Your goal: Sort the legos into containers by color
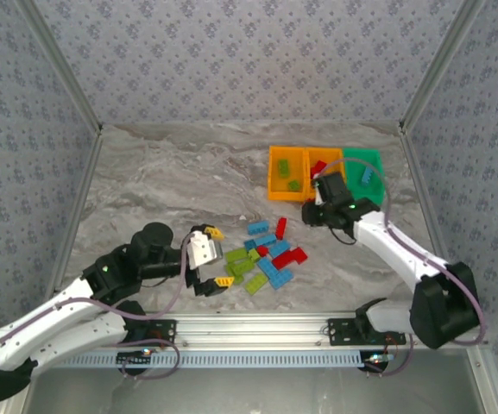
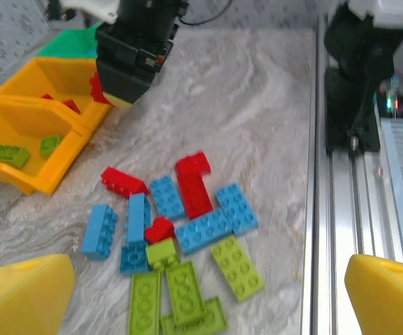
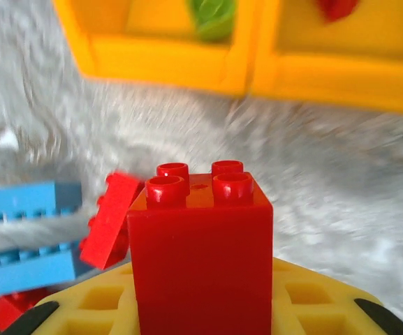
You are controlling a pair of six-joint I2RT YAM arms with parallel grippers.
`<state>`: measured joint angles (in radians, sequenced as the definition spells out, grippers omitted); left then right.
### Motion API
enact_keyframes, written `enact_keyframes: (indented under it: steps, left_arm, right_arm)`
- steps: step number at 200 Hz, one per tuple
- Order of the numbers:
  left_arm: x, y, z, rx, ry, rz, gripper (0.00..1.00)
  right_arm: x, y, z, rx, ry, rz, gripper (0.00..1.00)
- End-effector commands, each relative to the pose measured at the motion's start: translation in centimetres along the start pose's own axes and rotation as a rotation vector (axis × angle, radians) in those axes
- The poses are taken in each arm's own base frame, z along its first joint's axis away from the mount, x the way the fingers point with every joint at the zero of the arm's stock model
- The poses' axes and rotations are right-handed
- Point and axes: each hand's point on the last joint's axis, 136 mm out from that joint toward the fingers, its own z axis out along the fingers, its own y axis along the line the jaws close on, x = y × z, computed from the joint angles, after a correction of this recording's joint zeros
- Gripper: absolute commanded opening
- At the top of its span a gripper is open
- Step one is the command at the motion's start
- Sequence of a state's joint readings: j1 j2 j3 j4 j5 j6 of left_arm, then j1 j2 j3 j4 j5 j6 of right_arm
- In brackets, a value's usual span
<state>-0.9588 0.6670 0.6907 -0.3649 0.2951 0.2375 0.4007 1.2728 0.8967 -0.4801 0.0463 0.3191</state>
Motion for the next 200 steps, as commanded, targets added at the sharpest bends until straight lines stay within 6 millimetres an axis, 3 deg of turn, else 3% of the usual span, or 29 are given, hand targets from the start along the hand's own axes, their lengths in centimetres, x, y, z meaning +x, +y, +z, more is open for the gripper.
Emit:
enact_keyframes:
  steps: [1, 24, 43, 64, 85, 127, 154, 183, 186, 200]
  left_arm:
    - [-3.7, 1.1, -0.1, -0.042, -0.185, -0.147, 0.99]
    - [-4.2, 3.1, -0.1, -0.133, -0.202, -0.312, 0.99]
    - [-3.1, 5.4, -0.6, -0.269, -0.146, -0.473, 0.99]
    - [-1.1, 6.3, -1.1, -0.358, -0.066, -0.580, 0.99]
    - [0.6, 6.4, -1.5, -0.395, -0.013, -0.642, 0.99]
    - [1.6, 6.6, -1.2, -0.421, 0.030, -0.671, 0.99]
    - [1.4, 6.7, 0.0, -0.409, 0.076, -0.664, 0.99]
    - [1.3, 6.8, 0.9, -0.397, 0.108, -0.624, 0.99]
    - [1.2, 6.8, 1.0, -0.391, 0.106, -0.612, 0.99]
    - [1.2, 6.6, 1.3, -0.372, 0.100, -0.567, 0.99]
  right_arm:
    - [-2.9, -3.9, 0.2, 0.129, -0.041, 0.102, 0.26]
    - [-6.1, -5.7, 3.0, 0.176, -0.014, 0.117, 0.26]
    - [-9.0, -6.5, 5.6, 0.194, 0.018, 0.134, 0.27]
    - [-10.5, -7.2, 7.9, 0.222, 0.053, 0.146, 0.35]
    - [-10.9, -7.6, 8.6, 0.239, 0.085, 0.158, 0.43]
    - [-11.2, -7.6, 6.3, 0.243, 0.075, 0.163, 0.50]
    - [-10.8, -6.0, 2.2, 0.184, 0.022, 0.171, 0.50]
    - [-7.0, -2.4, -1.5, 0.048, -0.019, 0.243, 0.56]
    - [-5.6, -2.1, -1.2, 0.043, -0.001, 0.249, 0.57]
    - [-3.5, 0.0, -1.7, -0.005, -0.023, 0.260, 0.66]
